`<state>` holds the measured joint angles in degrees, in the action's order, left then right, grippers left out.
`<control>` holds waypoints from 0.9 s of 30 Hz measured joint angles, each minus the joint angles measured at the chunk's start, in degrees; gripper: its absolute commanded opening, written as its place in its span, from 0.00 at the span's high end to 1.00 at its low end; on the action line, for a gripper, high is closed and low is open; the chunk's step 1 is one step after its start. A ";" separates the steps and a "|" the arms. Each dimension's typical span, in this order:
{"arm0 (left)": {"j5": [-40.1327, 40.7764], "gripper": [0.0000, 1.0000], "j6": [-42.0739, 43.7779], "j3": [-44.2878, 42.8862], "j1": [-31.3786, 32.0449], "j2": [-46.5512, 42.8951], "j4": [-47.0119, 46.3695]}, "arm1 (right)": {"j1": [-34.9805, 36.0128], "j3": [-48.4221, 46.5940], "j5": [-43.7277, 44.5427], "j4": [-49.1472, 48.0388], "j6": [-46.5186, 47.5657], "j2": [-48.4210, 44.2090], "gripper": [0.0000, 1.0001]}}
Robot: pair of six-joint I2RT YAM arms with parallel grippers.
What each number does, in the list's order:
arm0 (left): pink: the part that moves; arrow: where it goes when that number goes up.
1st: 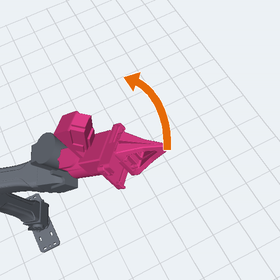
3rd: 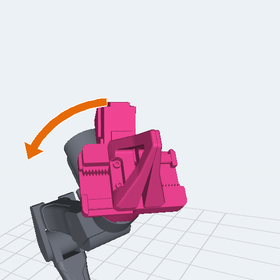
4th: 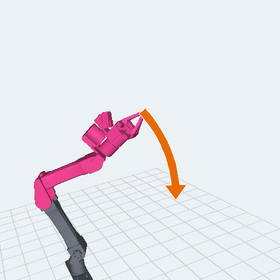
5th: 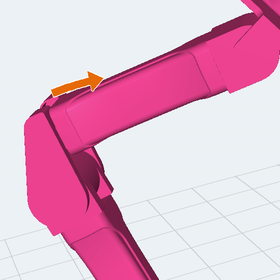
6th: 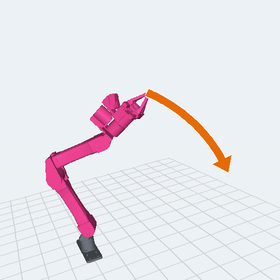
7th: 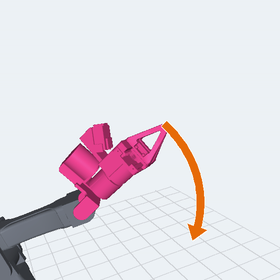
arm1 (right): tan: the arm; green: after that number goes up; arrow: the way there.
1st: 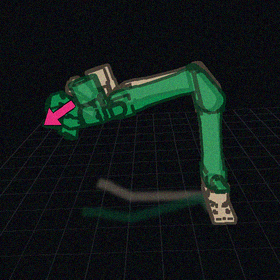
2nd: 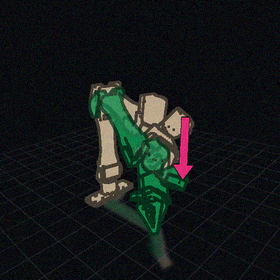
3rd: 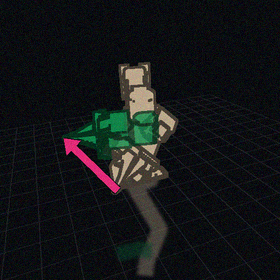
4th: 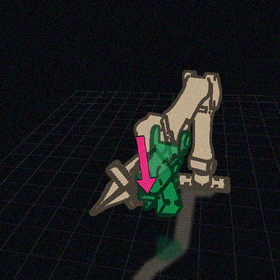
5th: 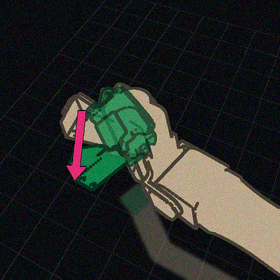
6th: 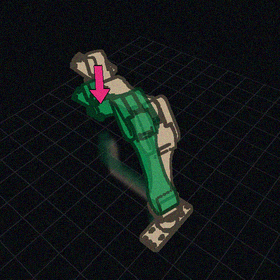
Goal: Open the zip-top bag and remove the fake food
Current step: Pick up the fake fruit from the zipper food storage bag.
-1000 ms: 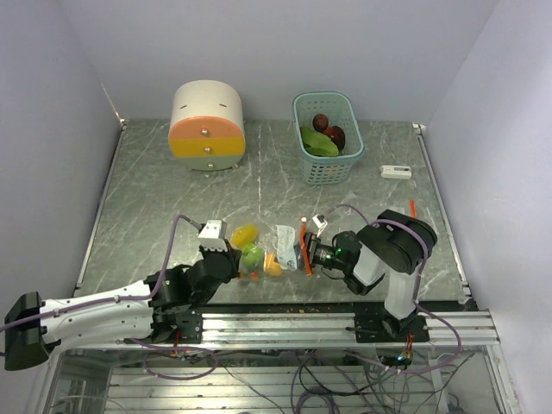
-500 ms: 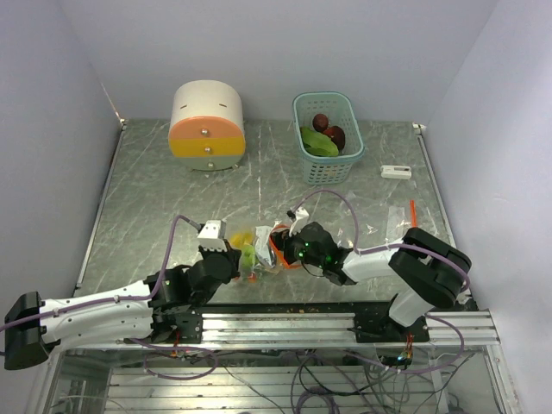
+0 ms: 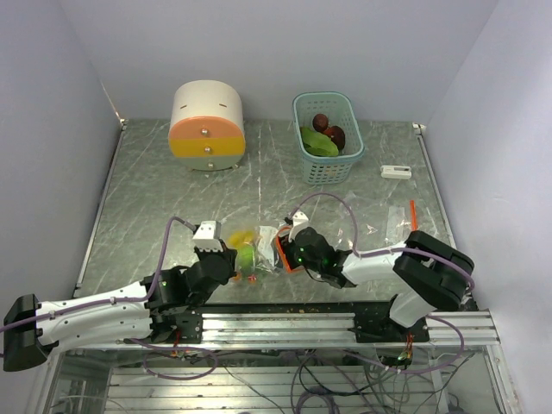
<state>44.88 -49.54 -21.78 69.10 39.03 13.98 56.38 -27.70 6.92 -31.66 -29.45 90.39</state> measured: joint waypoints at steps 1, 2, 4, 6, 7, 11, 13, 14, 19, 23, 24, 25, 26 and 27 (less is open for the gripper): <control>0.09 0.93 -0.11 0.00 0.00 -0.04 0.07 | 0.00 0.20 0.52 0.74 0.09 -0.52 0.33; 0.13 0.93 -0.22 0.00 0.00 -0.09 0.07 | -0.02 0.42 1.36 1.86 0.20 -1.27 0.29; 0.13 0.93 -0.42 0.02 0.00 -0.11 0.07 | -0.07 0.50 2.08 3.08 0.39 -2.05 0.22; 0.13 0.93 -0.46 0.04 0.00 -0.09 0.07 | -0.09 0.48 2.34 3.21 0.96 -2.19 0.17; 0.13 0.93 -0.48 0.07 0.00 -0.11 0.07 | -0.09 0.44 2.32 3.17 1.20 -2.19 0.16; 0.13 0.93 -0.66 0.09 0.00 -0.11 0.11 | -0.07 -0.24 1.84 2.16 2.16 -1.16 0.13; 0.13 0.93 -0.68 0.11 0.00 -0.26 0.22 | -0.09 -0.81 1.46 1.38 2.56 -0.28 0.13; 0.13 0.93 -0.66 0.11 0.00 -0.31 0.22 | -0.09 -0.92 1.40 0.96 2.78 0.02 0.12; 0.11 0.93 -0.66 0.48 0.00 -0.28 -0.04 | -0.09 -3.52 1.22 -1.53 4.59 3.54 0.13; 0.11 0.93 -0.66 0.85 0.00 0.20 -0.02 | -0.09 -6.12 1.29 -3.96 5.88 6.91 0.14; 0.11 0.93 -0.66 0.85 0.00 0.31 -0.02 | -0.15 -6.23 1.40 -4.66 6.19 7.41 0.13; 0.11 0.93 -0.66 0.85 0.00 0.35 -0.02 | -0.20 -6.36 1.49 -5.29 6.51 7.98 0.13; 0.11 0.93 -0.66 0.87 0.00 0.33 -0.02 | -0.24 -6.47 1.51 -5.77 6.93 8.57 0.13; 0.11 0.93 -0.66 0.92 0.00 0.31 -0.04 | -0.28 -6.60 1.64 -6.21 7.52 9.16 0.12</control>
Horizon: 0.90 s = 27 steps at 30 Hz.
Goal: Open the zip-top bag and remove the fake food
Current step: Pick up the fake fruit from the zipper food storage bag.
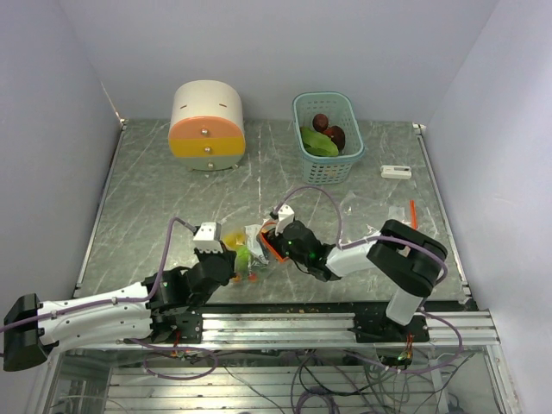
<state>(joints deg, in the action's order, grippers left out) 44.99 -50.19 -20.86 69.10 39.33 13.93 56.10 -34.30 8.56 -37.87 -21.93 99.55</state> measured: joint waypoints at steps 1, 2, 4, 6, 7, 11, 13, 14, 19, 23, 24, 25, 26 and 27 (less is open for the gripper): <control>0.00 0.93 0.00 0.07 0.00 -0.07 0.00 | -0.04 -0.13 0.13 -0.57 0.48 0.44 0.11; 0.00 0.93 0.00 0.28 0.00 -0.22 -0.04 | -0.11 -0.42 0.33 -1.09 1.29 0.87 0.11; 0.00 0.93 0.00 0.70 0.00 -0.57 -0.15 | -0.35 -0.76 0.74 -2.49 2.80 1.66 0.09; -0.02 0.93 0.00 0.94 0.00 -0.81 -0.17 | -0.72 -0.79 0.68 -4.35 4.00 2.32 0.08; -0.02 0.93 0.00 1.05 0.00 -0.92 -0.24 | -0.98 -0.79 0.42 -5.53 4.55 2.69 0.08; -0.04 0.93 0.00 1.14 0.00 -1.11 -0.22 | -1.77 -0.76 -1.31 -10.34 6.43 3.91 0.08; -0.07 0.93 -0.02 1.20 0.00 -1.44 -0.22 | -1.90 -0.98 -1.90 -12.35 7.17 4.70 0.11; -0.04 0.93 -0.02 1.29 0.00 -1.66 -0.22 | -2.01 -1.36 -2.21 -13.00 7.52 5.31 0.12; -0.09 0.93 -0.13 1.90 0.00 -2.25 -0.28 | -2.25 -3.96 -3.89 -14.21 8.79 8.31 0.24; -0.17 0.93 -0.42 1.99 0.00 -2.80 -0.15 | -2.78 -4.46 -5.35 -14.64 9.35 9.05 0.41; -0.17 0.93 -0.46 2.10 0.00 -3.17 -0.13 | -2.91 -4.44 -5.60 -14.91 9.35 9.05 0.44; -0.17 0.93 -0.55 2.25 0.00 -3.63 0.07 | -3.02 -4.35 -5.81 -15.19 9.35 9.03 0.46; -0.20 0.93 -0.63 2.43 0.00 -4.15 0.24 | -3.10 -4.11 -6.03 -15.67 9.20 9.03 0.48; -0.17 0.93 -0.79 2.56 0.00 -4.76 0.57 | -3.17 -3.82 -6.12 -15.89 9.16 8.94 0.50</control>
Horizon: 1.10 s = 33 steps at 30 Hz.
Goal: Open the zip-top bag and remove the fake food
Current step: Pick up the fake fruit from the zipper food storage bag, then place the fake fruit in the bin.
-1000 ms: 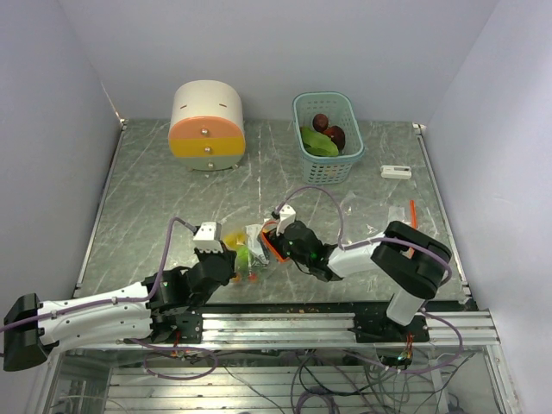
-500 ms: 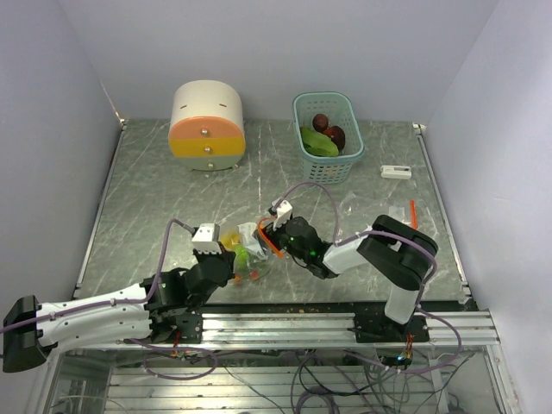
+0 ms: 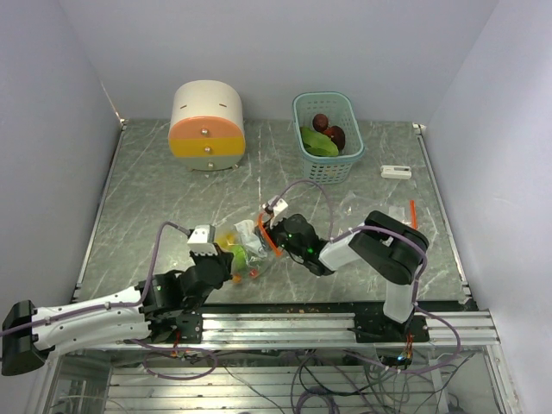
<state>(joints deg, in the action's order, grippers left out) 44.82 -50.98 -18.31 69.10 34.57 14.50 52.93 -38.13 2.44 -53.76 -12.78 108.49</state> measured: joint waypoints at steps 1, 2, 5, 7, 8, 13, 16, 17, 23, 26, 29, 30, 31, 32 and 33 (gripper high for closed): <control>0.00 0.93 -0.04 0.07 0.00 -0.44 0.33 | -0.11 0.52 -0.15 -0.11 -0.13 -0.15 0.52; 0.00 0.93 -0.07 0.09 0.00 -0.76 0.57 | -0.22 1.05 -0.20 -0.26 -0.33 -0.39 0.55; 0.07 0.93 -0.31 0.09 0.00 -1.64 1.62 | -0.92 3.72 -0.50 -0.83 -1.16 -2.32 0.59; 0.17 0.93 -0.50 0.09 0.00 -1.99 2.12 | -1.84 6.29 -0.59 -0.87 -2.01 -4.74 0.61; 0.22 0.93 -0.59 0.09 0.00 -2.05 2.45 | -2.47 7.72 -0.66 -0.85 -2.54 -6.36 0.61; 0.48 0.93 -1.16 0.09 0.00 -1.99 3.19 | -7.08 14.49 -2.08 -0.79 -5.42 -17.35 0.60; 0.70 0.93 -1.40 0.09 0.00 -1.22 3.04 | -9.62 16.98 -2.97 1.33 -6.60 -25.11 0.60; 0.85 0.93 -1.53 0.09 0.00 -0.79 2.93 | -10.34 17.35 -2.99 2.91 -6.73 -28.15 0.60; 1.03 0.93 -1.53 0.09 0.00 2.45 1.84 | -14.43 16.04 -1.95 13.92 -5.81 -44.68 0.61; 1.01 0.93 -1.51 0.09 0.00 3.30 1.38 | -16.72 11.32 -0.85 20.70 -4.26 -48.52 0.61; 0.98 0.93 -1.46 0.09 0.00 3.32 0.98 | -19.54 2.91 1.14 27.45 -2.16 -48.37 0.61; 0.96 0.93 -1.31 0.09 0.00 3.26 0.83 | -20.33 0.42 2.05 29.05 -1.62 -47.78 0.61; 0.94 0.93 -1.29 0.09 0.00 3.19 0.70 | -21.24 -2.97 3.23 31.30 -1.05 -46.66 0.61; 0.92 0.93 -1.18 0.09 0.00 2.97 0.59 | -22.05 -6.19 4.46 32.76 -0.39 -45.33 0.61; 0.92 0.93 -1.09 0.09 0.00 2.75 0.55 | -22.86 -9.14 5.73 33.90 0.20 -43.87 0.61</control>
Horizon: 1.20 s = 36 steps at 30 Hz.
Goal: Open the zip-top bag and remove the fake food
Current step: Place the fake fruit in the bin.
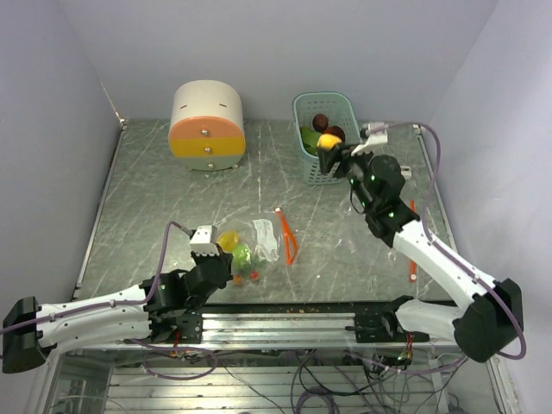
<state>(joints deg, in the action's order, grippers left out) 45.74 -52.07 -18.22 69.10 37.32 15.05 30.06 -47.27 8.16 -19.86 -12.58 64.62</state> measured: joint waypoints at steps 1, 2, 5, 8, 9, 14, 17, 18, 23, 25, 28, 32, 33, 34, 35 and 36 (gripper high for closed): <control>-0.02 0.93 0.04 0.00 0.00 -0.28 0.00 | -0.66 -2.25 0.81 0.96 0.39 1.36 0.61; -0.02 0.93 0.07 0.00 0.00 -0.63 0.02 | -1.51 -4.83 1.53 1.66 0.85 3.08 0.61; 0.00 0.93 0.11 0.00 0.00 -1.62 0.24 | -5.07 -11.63 2.23 3.10 1.51 9.16 0.60; -0.02 0.93 0.09 0.00 0.00 -2.10 0.48 | -8.98 -18.08 1.81 4.31 1.68 16.52 0.57; 0.00 0.93 0.07 0.00 0.00 -2.23 0.66 | -10.10 -19.89 1.68 4.66 1.64 19.02 0.53; 0.00 0.93 -0.09 0.11 0.00 -2.91 1.27 | -13.64 -27.52 -0.04 8.57 1.01 30.49 0.22; 0.00 0.93 -0.26 0.46 0.02 -3.17 1.40 | -14.34 -31.06 -0.66 12.09 0.81 35.63 0.13; 0.00 0.93 -0.26 0.55 0.02 -3.30 1.53 | -14.36 -31.91 -0.76 13.35 0.90 36.74 0.11; 0.04 0.93 -0.28 0.72 0.02 -3.48 1.92 | -14.23 -31.98 -1.40 15.06 0.87 36.59 0.11; 0.07 0.93 -0.42 0.83 0.02 -3.69 2.01 | -14.21 -29.07 -2.89 13.79 0.57 33.48 0.13; 0.07 0.93 -0.68 1.27 0.02 -4.35 2.40 | -13.81 -21.35 -5.31 12.26 -0.48 25.22 0.15; 0.15 0.93 -1.20 1.42 0.02 -5.29 3.61 | -10.21 -9.31 -8.28 7.98 -2.25 11.26 0.16; 0.22 0.93 -1.36 1.42 0.02 -5.44 3.93 | -8.26 -6.43 -8.55 7.30 -2.64 7.89 0.17; 0.28 0.93 -1.53 1.42 0.02 -5.53 4.28 | -5.70 -3.58 -8.66 6.80 -2.99 4.74 0.17; 0.37 0.93 -1.55 1.42 0.02 -5.57 4.57 | -2.97 -1.16 -8.48 6.49 -3.30 2.27 0.18; 0.37 0.93 -1.60 1.42 0.02 -5.60 4.72 | 0.20 1.57 -8.31 6.01 -3.82 -0.24 0.20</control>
<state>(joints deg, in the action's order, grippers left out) 46.11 -53.67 -16.80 69.12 31.73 19.77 30.26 -45.69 -0.14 -13.85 -16.40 64.38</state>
